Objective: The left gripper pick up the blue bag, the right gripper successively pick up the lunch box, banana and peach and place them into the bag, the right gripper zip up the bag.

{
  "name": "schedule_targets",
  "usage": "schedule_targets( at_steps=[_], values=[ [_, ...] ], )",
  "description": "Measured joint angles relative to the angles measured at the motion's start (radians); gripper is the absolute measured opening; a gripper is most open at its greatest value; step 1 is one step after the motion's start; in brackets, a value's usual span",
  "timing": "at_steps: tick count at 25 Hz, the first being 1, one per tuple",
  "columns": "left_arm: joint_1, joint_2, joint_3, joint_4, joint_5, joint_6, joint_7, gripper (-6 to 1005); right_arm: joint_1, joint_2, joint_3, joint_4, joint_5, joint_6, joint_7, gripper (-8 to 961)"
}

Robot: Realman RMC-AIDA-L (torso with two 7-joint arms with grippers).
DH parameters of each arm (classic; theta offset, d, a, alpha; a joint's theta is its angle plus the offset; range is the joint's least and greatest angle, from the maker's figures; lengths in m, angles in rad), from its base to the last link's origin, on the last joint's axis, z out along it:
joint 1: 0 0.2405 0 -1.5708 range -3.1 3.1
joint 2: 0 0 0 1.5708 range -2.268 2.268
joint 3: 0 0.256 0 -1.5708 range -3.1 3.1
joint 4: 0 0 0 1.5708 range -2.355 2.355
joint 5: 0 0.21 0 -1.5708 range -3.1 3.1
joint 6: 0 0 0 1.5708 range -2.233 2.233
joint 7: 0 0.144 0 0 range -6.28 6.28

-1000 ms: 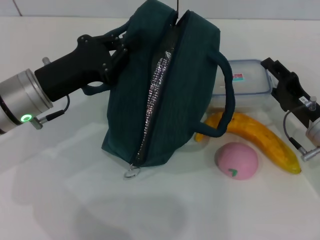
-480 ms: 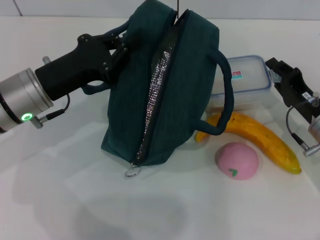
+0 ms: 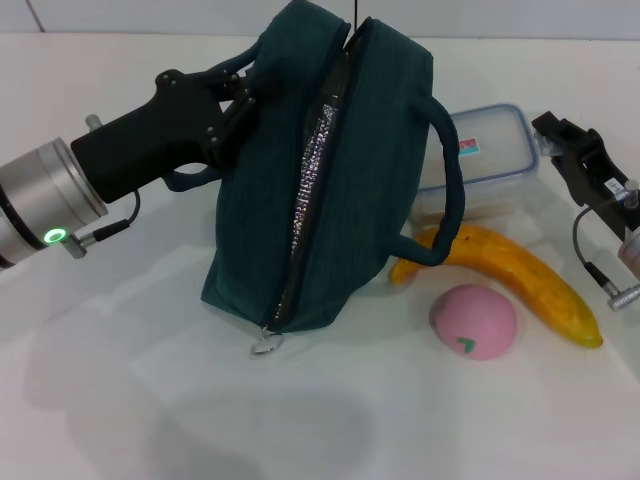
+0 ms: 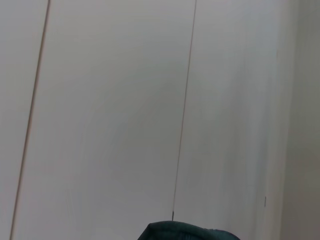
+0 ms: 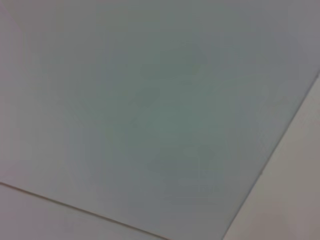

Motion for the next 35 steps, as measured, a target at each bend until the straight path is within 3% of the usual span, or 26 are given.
schedule_targets(
  at_steps=[10, 16, 25, 31, 35],
  values=[
    [0.000, 0.000, 0.000, 0.000, 0.002, 0.004, 0.016, 44, -0.035, 0.000, -0.013, -0.041, -0.001, -0.071, -0.062, 95],
    [0.002, 0.003, 0.001, 0.000, 0.007, 0.034, 0.015, 44, -0.053, -0.001, -0.024, -0.097, -0.024, -0.165, -0.093, 95],
    [-0.011, 0.027, -0.001, 0.015, 0.016, 0.037, -0.189, 44, -0.060, -0.004, -0.054, -0.207, -0.041, -0.331, -0.167, 95],
    [-0.023, 0.024, -0.003, 0.011, 0.018, -0.034, -0.211, 44, -0.005, -0.004, -0.056, -0.243, -0.041, -0.461, -0.212, 95],
    [-0.025, 0.020, -0.001, 0.013, 0.019, -0.054, -0.205, 45, 0.079, -0.007, -0.058, -0.250, -0.041, -0.592, -0.215, 94]
  ],
)
